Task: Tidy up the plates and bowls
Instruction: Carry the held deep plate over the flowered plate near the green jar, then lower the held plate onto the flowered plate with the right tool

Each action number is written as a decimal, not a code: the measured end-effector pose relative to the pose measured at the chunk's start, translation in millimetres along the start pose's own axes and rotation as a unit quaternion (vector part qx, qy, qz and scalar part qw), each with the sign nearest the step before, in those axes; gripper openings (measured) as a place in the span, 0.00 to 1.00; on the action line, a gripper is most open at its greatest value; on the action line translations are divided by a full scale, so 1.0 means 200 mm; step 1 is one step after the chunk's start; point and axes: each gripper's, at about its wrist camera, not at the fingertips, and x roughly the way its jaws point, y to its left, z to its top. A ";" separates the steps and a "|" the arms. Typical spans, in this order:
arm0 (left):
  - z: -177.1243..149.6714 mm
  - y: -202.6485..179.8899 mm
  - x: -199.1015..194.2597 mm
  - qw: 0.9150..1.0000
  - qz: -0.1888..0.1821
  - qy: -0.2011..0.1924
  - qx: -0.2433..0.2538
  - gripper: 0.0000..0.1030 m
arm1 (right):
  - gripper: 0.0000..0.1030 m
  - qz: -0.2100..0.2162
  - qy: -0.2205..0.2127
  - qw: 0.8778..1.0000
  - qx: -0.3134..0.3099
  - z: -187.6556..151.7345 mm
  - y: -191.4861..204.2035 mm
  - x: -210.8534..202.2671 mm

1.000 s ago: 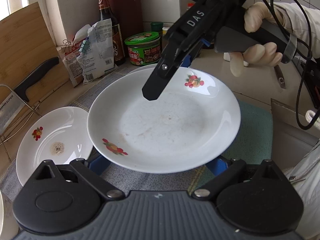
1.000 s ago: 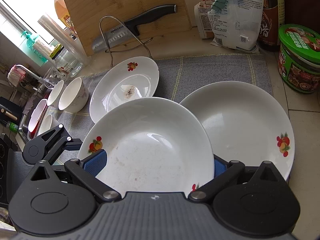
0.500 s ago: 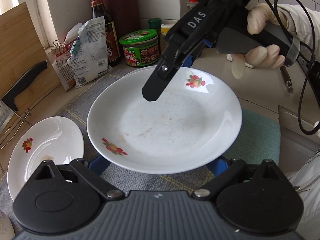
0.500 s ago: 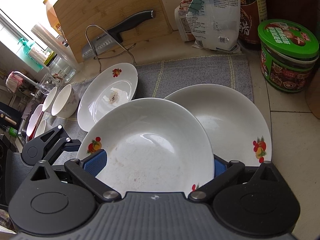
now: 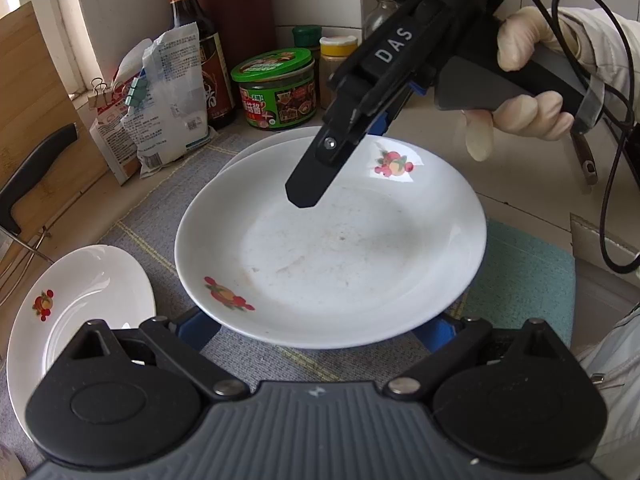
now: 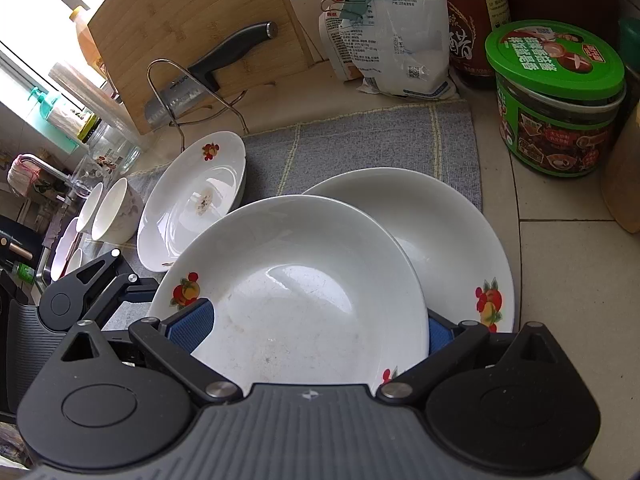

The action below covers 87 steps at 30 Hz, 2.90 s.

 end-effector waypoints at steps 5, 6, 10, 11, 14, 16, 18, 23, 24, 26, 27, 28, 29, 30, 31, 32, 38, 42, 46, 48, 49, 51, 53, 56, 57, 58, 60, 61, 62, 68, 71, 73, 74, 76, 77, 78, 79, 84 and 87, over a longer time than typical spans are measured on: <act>0.02 0.00 0.02 1.000 0.001 0.004 0.002 0.96 | 1.00 0.001 0.001 1.000 0.004 0.00 -0.02 0.01; 0.02 0.01 0.02 1.000 0.002 0.004 0.003 0.96 | 1.00 0.001 0.000 1.000 0.005 0.00 -0.03 0.01; 0.03 0.01 0.04 1.000 0.004 0.007 0.004 0.96 | 1.00 0.001 0.000 1.000 0.009 0.00 -0.04 0.01; 0.04 0.01 0.04 1.000 0.004 0.008 0.003 0.96 | 1.00 0.002 0.000 1.000 0.010 0.00 -0.05 0.01; 0.05 0.02 0.06 1.000 0.006 0.010 0.005 0.96 | 1.00 0.002 0.000 1.000 0.014 -0.01 -0.06 0.01; 0.06 0.02 0.07 1.000 0.005 0.012 0.005 0.96 | 1.00 0.002 0.000 1.000 0.015 -0.01 -0.07 0.01; 0.06 0.02 0.09 1.000 0.005 0.014 0.006 0.96 | 1.00 0.001 -0.001 1.000 0.019 -0.01 -0.08 0.01; 0.08 0.03 0.11 1.000 0.001 0.020 0.006 0.96 | 1.00 -0.003 -0.001 1.000 0.024 -0.02 -0.09 0.01; 0.08 0.03 0.12 1.000 -0.001 0.021 0.006 0.96 | 1.00 -0.004 -0.001 1.000 0.025 -0.02 -0.10 0.01; 0.08 0.04 0.12 1.000 0.000 0.023 0.004 0.96 | 1.00 -0.003 0.000 1.000 0.029 -0.02 -0.10 0.01; 0.08 0.05 0.13 1.000 -0.001 0.024 0.003 0.96 | 1.00 -0.002 -0.001 1.000 0.030 -0.02 -0.11 0.01; 0.09 0.05 0.13 1.000 -0.004 0.024 0.003 0.96 | 1.00 -0.001 -0.001 1.000 0.031 -0.02 -0.11 0.01; 0.09 0.05 0.13 1.000 -0.005 0.026 0.004 0.96 | 1.00 -0.001 -0.001 0.999 0.032 -0.02 -0.11 0.00; 0.09 0.05 0.14 1.000 -0.004 0.027 0.008 0.96 | 1.00 0.001 -0.002 0.999 0.034 -0.02 -0.12 0.00; 0.09 0.04 0.14 1.000 -0.004 0.027 0.011 0.96 | 1.00 0.002 -0.003 0.999 0.035 -0.02 -0.12 0.00; 0.09 0.04 0.14 1.000 -0.002 0.029 0.013 0.96 | 1.00 0.002 -0.003 0.999 0.037 -0.02 -0.12 -0.01; 0.09 0.05 0.15 0.999 -0.005 0.031 0.018 0.96 | 1.00 -0.003 -0.006 0.999 0.037 -0.03 -0.12 -0.03; 0.09 0.05 0.14 0.999 -0.004 0.030 0.019 0.96 | 1.00 -0.012 -0.004 0.999 0.035 -0.03 -0.11 -0.03; 0.09 0.04 0.14 0.999 -0.002 0.028 0.022 0.96 | 1.00 -0.021 -0.003 0.999 0.036 -0.03 -0.12 -0.04; 0.08 0.05 0.13 1.000 -0.005 0.022 0.019 0.96 | 1.00 -0.026 -0.007 0.999 0.040 -0.04 -0.12 -0.05; 0.08 0.05 0.13 1.000 -0.007 0.020 0.017 0.96 | 1.00 -0.029 -0.009 0.999 0.043 -0.04 -0.12 -0.06; 0.08 0.06 0.12 1.000 -0.012 0.012 0.019 0.96 | 1.00 -0.036 -0.013 0.998 0.045 -0.04 -0.11 -0.07; 0.08 0.07 0.12 1.000 -0.016 0.005 0.023 0.97 | 1.00 -0.045 -0.019 0.998 0.047 -0.05 -0.10 -0.08; 0.08 0.07 0.12 1.000 -0.021 -0.002 0.022 0.97 | 1.00 -0.063 -0.030 0.996 0.054 -0.06 -0.08 -0.10; 0.08 0.07 0.11 1.000 -0.023 -0.002 0.021 0.97 | 1.00 -0.070 -0.032 0.996 0.054 -0.06 -0.07 -0.10; 0.08 0.07 0.12 0.999 -0.024 -0.003 0.021 0.97 | 1.00 -0.076 -0.035 0.995 0.054 -0.06 -0.06 -0.11; 0.08 0.08 0.11 0.999 -0.025 -0.006 0.020 0.97 | 1.00 -0.084 -0.036 0.994 0.056 -0.07 -0.05 -0.11; 0.08 0.08 0.11 0.999 -0.027 -0.008 0.020 0.97 | 1.00 -0.088 -0.037 0.994 0.056 -0.07 -0.05 -0.11; 0.08 0.08 0.11 0.999 -0.029 -0.009 0.016 0.97 | 1.00 -0.094 -0.037 0.993 0.057 -0.07 -0.04 -0.11; 0.08 0.09 0.11 0.999 -0.036 -0.015 -0.001 0.97 | 1.00 -0.126 -0.033 0.990 0.048 -0.08 0.01 -0.09; 0.07 0.09 0.11 0.999 -0.035 -0.016 -0.004 0.97 | 1.00 -0.139 -0.028 0.989 0.043 -0.08 0.03 -0.09; 0.07 0.09 0.11 0.999 -0.034 -0.017 -0.004 0.97 | 1.00 -0.146 -0.027 0.988 0.038 -0.09 0.04 -0.09; 0.07 0.09 0.11 0.999 -0.034 -0.018 -0.006 0.97 | 1.00 -0.149 -0.026 0.988 0.036 -0.09 0.04 -0.09; 0.07 0.08 0.11 0.999 -0.033 -0.018 -0.007 0.97 | 1.00 -0.155 -0.025 0.987 0.033 -0.09 0.05 -0.09; 0.07 0.09 0.11 0.999 -0.033 -0.017 -0.006 0.97 | 1.00 -0.158 -0.025 0.987 0.032 -0.09 0.05 -0.09; 0.07 0.09 0.11 0.999 -0.033 -0.018 -0.006 0.97 | 1.00 -0.160 -0.025 0.986 0.031 -0.09 0.05 -0.09; 0.07 0.08 0.11 0.999 -0.033 -0.018 -0.006 0.97 | 1.00 -0.164 -0.024 0.986 0.030 -0.09 0.06 -0.10; 0.06 0.07 0.11 0.999 -0.035 -0.018 -0.008 0.97 | 1.00 -0.178 -0.020 0.984 0.027 -0.11 0.05 -0.09; 0.07 0.09 0.07 0.999 -0.033 -0.033 -0.020 0.97 | 1.00 -0.185 -0.028 0.982 0.014 -0.13 0.08 -0.11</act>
